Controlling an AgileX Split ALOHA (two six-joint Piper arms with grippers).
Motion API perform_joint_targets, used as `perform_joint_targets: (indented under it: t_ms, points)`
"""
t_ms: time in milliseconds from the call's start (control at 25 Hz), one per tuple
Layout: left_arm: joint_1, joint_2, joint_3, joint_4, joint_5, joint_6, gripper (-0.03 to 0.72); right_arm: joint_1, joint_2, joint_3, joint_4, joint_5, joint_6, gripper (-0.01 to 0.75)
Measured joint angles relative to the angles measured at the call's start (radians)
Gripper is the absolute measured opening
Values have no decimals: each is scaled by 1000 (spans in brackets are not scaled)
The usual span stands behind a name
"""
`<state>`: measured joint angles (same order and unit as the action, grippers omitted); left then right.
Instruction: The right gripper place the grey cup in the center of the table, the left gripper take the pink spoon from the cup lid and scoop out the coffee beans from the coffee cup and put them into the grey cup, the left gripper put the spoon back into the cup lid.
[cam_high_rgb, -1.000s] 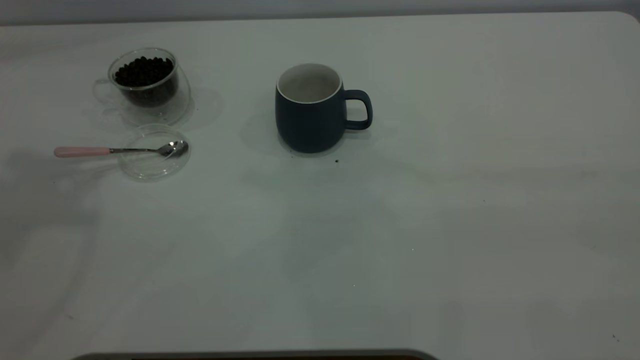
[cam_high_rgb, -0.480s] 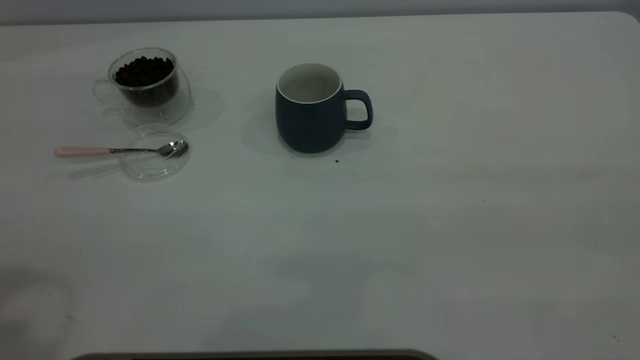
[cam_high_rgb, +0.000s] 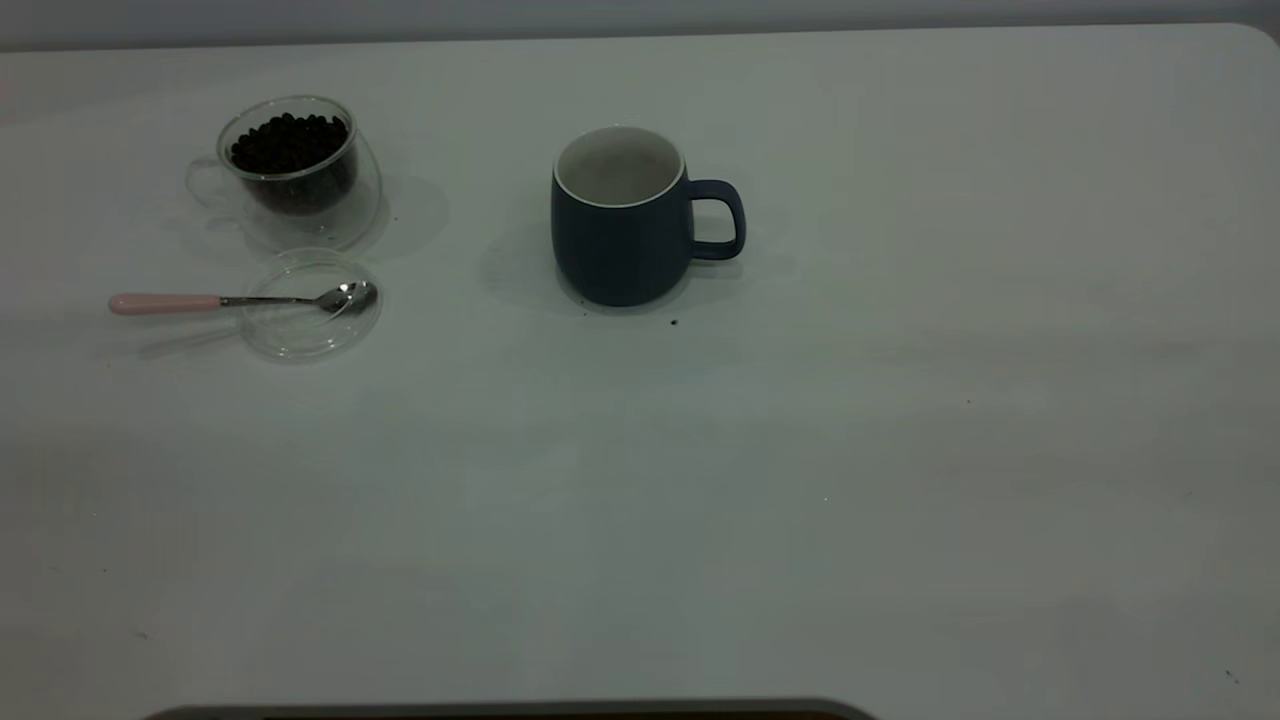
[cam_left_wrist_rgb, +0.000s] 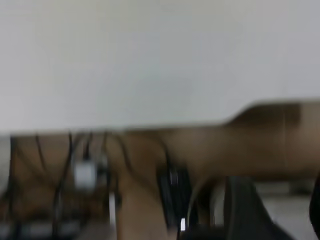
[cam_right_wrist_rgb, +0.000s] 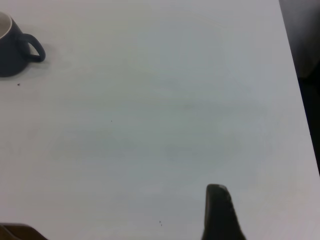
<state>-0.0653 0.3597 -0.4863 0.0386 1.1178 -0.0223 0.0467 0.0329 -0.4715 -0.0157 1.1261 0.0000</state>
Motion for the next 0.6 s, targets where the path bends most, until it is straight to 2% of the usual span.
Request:
perform_joint_targets:
  t_ms: [320, 440, 600]
  points:
    - [0, -356, 0, -39, 9, 22, 380, 0, 0, 0, 0, 0, 0, 506]
    - [4, -377, 0, -39, 20, 22, 380, 0, 0, 0, 0, 0, 0, 506]
    - [42, -377, 0, -39, 22, 22, 380, 0, 0, 0, 0, 0, 0, 506]
